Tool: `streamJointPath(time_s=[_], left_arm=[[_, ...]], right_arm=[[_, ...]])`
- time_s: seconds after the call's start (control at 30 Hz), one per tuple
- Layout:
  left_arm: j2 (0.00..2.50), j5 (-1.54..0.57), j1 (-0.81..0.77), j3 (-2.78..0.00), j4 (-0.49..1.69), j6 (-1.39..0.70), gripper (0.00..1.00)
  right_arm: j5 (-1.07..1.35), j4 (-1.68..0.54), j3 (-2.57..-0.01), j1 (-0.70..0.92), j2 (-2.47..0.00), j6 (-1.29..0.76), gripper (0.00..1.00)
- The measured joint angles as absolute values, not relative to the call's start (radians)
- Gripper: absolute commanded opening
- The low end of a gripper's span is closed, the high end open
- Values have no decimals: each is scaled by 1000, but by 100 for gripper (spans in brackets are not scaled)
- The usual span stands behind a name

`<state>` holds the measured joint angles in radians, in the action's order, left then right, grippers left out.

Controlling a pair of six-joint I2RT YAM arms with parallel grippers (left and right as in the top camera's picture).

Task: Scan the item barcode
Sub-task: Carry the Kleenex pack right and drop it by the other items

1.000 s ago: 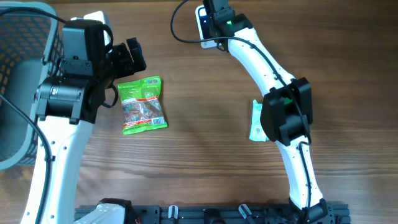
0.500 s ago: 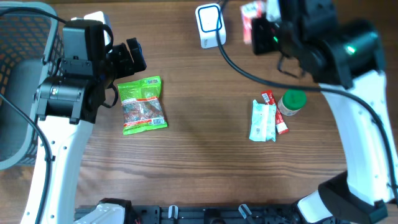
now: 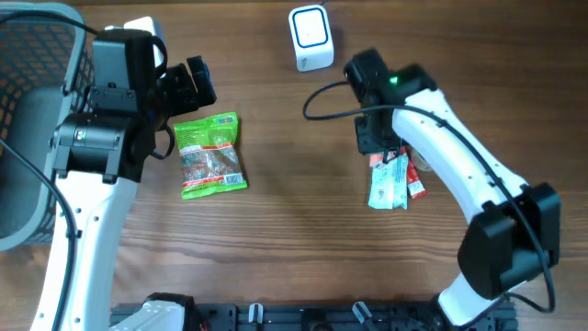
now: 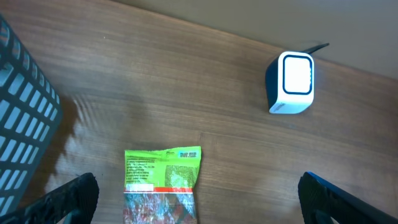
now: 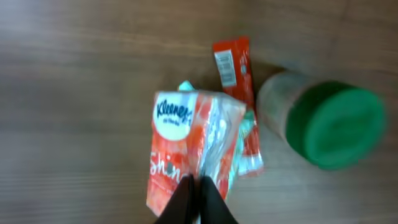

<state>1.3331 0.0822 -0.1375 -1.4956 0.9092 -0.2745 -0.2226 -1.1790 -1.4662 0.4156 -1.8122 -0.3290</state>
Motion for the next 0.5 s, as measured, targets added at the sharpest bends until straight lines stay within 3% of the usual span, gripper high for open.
streamJointPath(time_s=[0.03, 0.07, 0.13, 0.17, 0.37, 0.5], left_arm=[[1333, 82, -138, -1496, 910, -274, 100], [1333, 82, -138, -1496, 910, -274, 100], [1333, 82, -138, -1496, 910, -274, 100], [1333, 82, -138, -1496, 909, -274, 100], [1333, 82, -138, -1496, 908, -274, 100], [1333, 82, -138, -1496, 909, -274, 100]], right_arm=[[-226, -1131, -1419, 405, -1814, -329, 5], [-230, -1081, -1359, 388, -1814, -329, 15], [-237, -1011, -1273, 355, -1814, -334, 46], [-238, -991, -1251, 346, -1814, -333, 51], [-214, -987, -1262, 324, -1812, -279, 55], [5, -993, -1421, 324, -1777, -236, 57]])
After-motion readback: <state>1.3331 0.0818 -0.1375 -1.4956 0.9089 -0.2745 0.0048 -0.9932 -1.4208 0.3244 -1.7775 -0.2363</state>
